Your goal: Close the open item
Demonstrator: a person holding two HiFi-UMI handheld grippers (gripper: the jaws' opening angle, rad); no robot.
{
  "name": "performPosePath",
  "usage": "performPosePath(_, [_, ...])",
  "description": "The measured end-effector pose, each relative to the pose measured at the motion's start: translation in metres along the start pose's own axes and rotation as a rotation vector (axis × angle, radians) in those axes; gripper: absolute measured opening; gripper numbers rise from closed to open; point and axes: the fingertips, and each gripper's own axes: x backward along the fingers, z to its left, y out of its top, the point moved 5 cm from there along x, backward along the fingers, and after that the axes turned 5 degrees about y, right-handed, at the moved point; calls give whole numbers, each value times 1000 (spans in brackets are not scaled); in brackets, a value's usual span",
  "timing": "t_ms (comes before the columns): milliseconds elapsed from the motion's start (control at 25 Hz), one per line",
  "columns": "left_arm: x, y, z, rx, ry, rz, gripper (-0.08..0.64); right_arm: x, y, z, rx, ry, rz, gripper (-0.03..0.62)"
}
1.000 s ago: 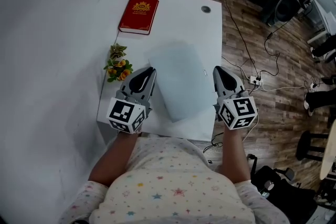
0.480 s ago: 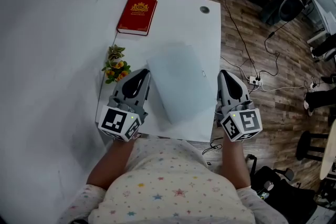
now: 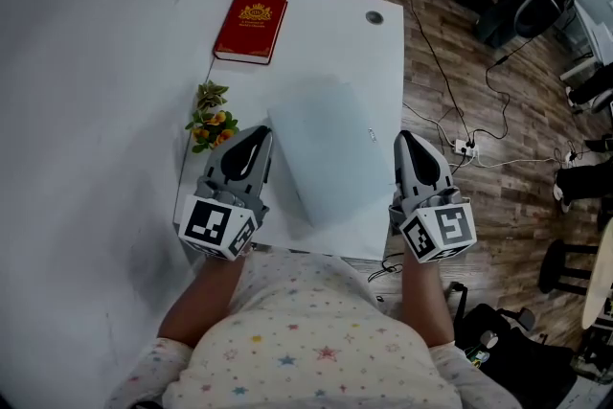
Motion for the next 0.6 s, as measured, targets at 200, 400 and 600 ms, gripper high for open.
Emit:
performPosePath(200, [0,1,0,-9,1,2,28,-2,-1,1,-12,-4,-1,2])
performPosePath(400, [0,0,0,-11,-2,5,28,-2,-4,1,-21,-12,4,2])
performPosePath(600, [1,-2,1,-10,0,8,28,-1,-5,1,-23,-17,3,2])
